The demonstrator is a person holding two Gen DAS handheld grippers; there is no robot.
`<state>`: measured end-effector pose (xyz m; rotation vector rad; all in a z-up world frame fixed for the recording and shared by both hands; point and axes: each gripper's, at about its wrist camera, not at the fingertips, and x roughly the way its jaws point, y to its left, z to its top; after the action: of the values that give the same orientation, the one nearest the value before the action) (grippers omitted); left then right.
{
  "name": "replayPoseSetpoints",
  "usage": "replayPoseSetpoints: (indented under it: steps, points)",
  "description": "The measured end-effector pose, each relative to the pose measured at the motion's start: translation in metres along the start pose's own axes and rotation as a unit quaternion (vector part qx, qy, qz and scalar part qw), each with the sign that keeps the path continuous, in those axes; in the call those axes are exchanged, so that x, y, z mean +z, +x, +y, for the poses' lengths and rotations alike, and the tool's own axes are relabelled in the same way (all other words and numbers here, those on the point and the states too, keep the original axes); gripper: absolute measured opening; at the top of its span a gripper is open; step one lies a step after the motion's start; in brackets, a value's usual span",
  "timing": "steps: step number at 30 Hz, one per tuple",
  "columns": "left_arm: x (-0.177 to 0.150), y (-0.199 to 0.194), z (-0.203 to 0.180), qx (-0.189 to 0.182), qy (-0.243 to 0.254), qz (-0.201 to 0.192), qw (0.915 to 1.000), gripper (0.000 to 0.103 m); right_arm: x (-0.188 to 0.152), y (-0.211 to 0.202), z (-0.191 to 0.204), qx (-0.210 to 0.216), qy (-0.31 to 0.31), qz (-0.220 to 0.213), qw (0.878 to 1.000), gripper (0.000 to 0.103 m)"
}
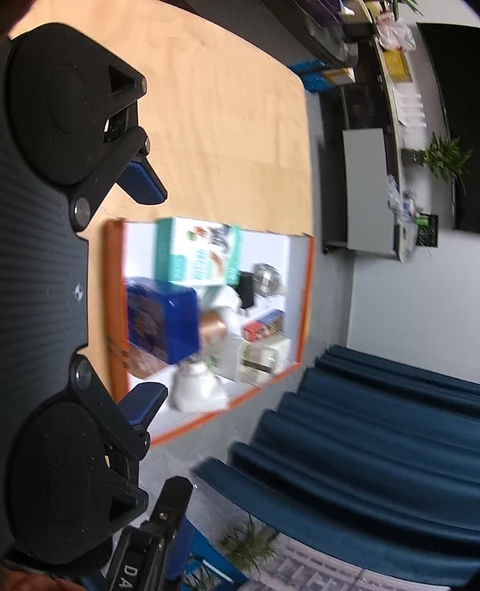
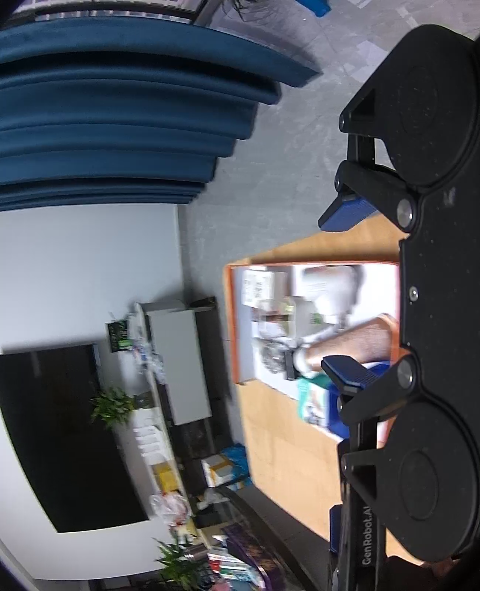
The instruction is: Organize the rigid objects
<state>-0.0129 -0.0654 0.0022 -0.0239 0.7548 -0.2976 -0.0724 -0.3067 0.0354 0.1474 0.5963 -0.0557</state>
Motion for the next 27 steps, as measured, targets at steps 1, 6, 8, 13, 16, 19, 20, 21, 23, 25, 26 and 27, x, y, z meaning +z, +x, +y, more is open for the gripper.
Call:
replayPoseSetpoints:
  steps: [1,6,8,13,16,19,20,21,23,25,26,27]
  points:
    - [-0.003,0.001,-0.003,0.012,0.009,0.003,0.9999,0.103,-0.004,0.001,0.001,0.001,0.000,0.006,1.000,0.087]
    - [-0.010,0.014,-0.006,0.038,0.025,0.021,0.9988,0.103,-0.019,0.010,0.008,0.003,-0.011,0.041,0.999,0.087]
    - [-0.015,0.011,-0.005,0.037,0.025,0.021,0.9988,0.103,-0.023,0.013,0.011,-0.001,-0.015,0.052,0.999,0.087]
    - [-0.019,0.011,-0.007,0.043,0.031,0.017,0.9985,0.103,-0.028,0.018,0.015,-0.004,-0.021,0.068,0.997,0.087]
    - [-0.021,0.011,-0.007,0.044,0.025,0.022,0.9985,0.103,-0.028,0.021,0.014,-0.003,-0.022,0.072,0.997,0.087]
    - [-0.021,0.012,-0.007,0.047,0.025,0.024,0.9983,0.103,-0.029,0.023,0.014,-0.003,-0.024,0.076,0.997,0.087]
    - [-0.021,0.012,-0.008,0.046,0.025,0.024,0.9983,0.103,-0.030,0.023,0.015,-0.004,-0.023,0.077,0.997,0.087]
    - [-0.021,0.012,-0.008,0.046,0.025,0.025,0.9983,0.103,-0.030,0.024,0.015,-0.003,-0.023,0.079,0.997,0.087]
    - [-0.021,0.012,-0.009,0.048,0.027,0.026,0.9981,0.103,-0.030,0.025,0.014,-0.003,-0.023,0.081,0.996,0.087]
    - [-0.022,0.012,-0.009,0.049,0.027,0.027,0.9981,0.103,-0.030,0.025,0.015,-0.003,-0.024,0.082,0.996,0.087]
    - [-0.022,0.012,-0.009,0.050,0.029,0.027,0.9980,0.103,-0.030,0.025,0.014,-0.003,-0.024,0.082,0.996,0.087]
    - [-0.022,0.012,-0.010,0.051,0.031,0.026,0.9979,0.103,-0.029,0.026,0.014,-0.003,-0.024,0.083,0.996,0.087]
